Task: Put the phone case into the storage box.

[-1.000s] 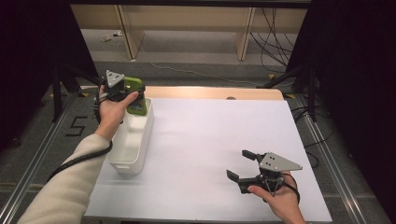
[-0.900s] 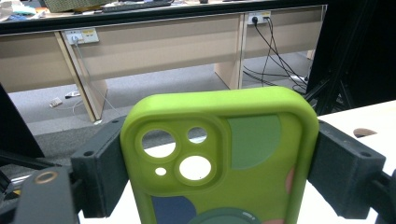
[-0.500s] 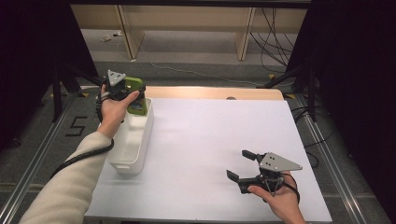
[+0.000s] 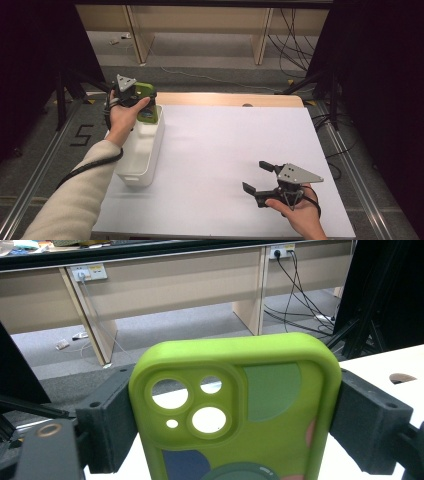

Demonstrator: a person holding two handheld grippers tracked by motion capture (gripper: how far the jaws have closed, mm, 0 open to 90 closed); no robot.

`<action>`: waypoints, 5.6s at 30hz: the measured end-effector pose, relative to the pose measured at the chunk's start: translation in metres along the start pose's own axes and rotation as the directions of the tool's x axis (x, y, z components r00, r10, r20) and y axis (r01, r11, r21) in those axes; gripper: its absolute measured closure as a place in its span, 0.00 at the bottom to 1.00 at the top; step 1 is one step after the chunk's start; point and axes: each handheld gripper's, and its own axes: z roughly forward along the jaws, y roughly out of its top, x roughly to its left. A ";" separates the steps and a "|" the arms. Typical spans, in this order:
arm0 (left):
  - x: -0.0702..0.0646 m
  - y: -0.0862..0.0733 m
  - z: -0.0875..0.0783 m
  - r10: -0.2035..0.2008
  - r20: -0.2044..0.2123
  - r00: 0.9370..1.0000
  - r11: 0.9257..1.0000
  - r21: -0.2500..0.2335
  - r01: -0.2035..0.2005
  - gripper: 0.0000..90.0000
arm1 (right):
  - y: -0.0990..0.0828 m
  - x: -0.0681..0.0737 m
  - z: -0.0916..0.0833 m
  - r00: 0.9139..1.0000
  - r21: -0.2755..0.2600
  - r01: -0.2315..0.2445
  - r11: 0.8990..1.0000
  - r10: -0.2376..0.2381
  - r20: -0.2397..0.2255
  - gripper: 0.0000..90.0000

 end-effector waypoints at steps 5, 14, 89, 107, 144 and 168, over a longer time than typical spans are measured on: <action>0.001 -0.002 0.002 -0.002 -0.003 1.000 1.000 0.005 0.003 0.17 | 0.000 0.000 0.000 1.000 -0.002 0.003 1.000 -0.003 -0.002 0.13; -0.001 -0.004 0.006 -0.006 -0.002 1.000 1.000 0.016 0.006 0.17 | 0.000 0.000 0.000 1.000 -0.001 0.003 1.000 -0.003 -0.002 0.13; 0.001 -0.022 0.024 0.010 -0.014 1.000 0.998 0.070 -0.009 0.17 | -0.001 0.000 0.001 1.000 -0.004 0.004 1.000 -0.004 -0.007 0.13; -0.001 -0.026 0.030 0.014 -0.015 1.000 0.996 0.088 -0.013 0.17 | -0.002 0.000 0.001 1.000 0.003 0.001 1.000 -0.001 -0.009 0.13; -0.003 -0.031 0.037 0.041 -0.015 0.999 0.992 0.122 -0.039 0.17 | -0.003 0.000 0.001 1.000 0.004 0.000 1.000 0.000 -0.014 0.13; -0.002 -0.035 0.039 0.038 -0.014 0.999 0.989 0.144 -0.035 0.17 | -0.003 0.000 0.002 1.000 0.011 0.000 1.000 0.000 -0.018 0.14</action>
